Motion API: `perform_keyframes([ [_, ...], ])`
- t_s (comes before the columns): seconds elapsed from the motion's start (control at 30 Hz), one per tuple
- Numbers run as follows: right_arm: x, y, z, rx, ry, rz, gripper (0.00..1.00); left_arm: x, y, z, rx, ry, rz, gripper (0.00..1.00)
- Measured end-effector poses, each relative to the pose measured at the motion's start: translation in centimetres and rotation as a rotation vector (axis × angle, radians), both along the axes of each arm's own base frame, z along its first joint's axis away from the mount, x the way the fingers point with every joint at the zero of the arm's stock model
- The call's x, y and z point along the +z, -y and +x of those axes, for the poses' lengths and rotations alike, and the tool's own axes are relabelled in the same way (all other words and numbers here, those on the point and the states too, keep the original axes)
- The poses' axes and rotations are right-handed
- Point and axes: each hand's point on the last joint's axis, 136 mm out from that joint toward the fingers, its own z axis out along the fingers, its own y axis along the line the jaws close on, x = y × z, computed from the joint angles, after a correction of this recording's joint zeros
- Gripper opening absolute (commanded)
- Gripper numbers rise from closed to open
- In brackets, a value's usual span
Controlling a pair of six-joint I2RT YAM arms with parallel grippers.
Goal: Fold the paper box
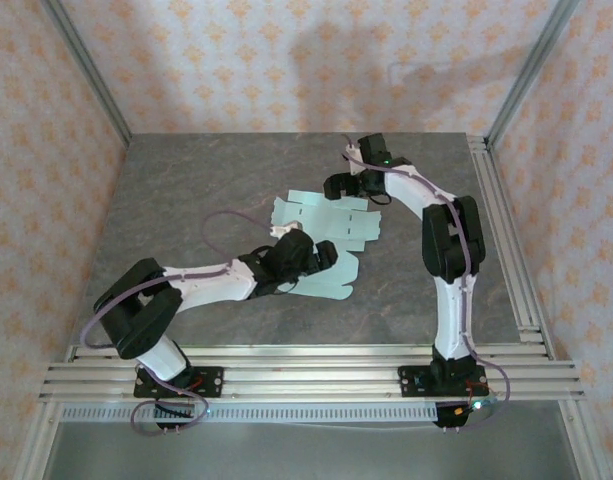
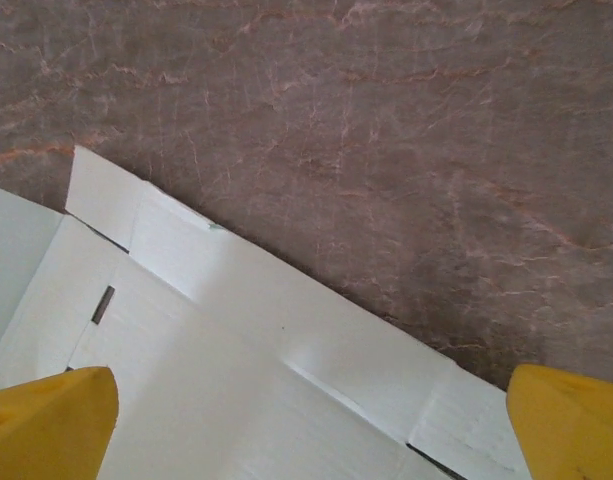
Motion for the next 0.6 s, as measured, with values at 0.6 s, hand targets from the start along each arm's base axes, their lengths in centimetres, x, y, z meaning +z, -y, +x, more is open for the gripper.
perform_keyframes([
  [0.6,-4.2,0.0,-2.7,-0.038,-0.188,-0.012,0.99,-3.3,-0.6,1.0,0.051,-0.041,0.024,1.00],
])
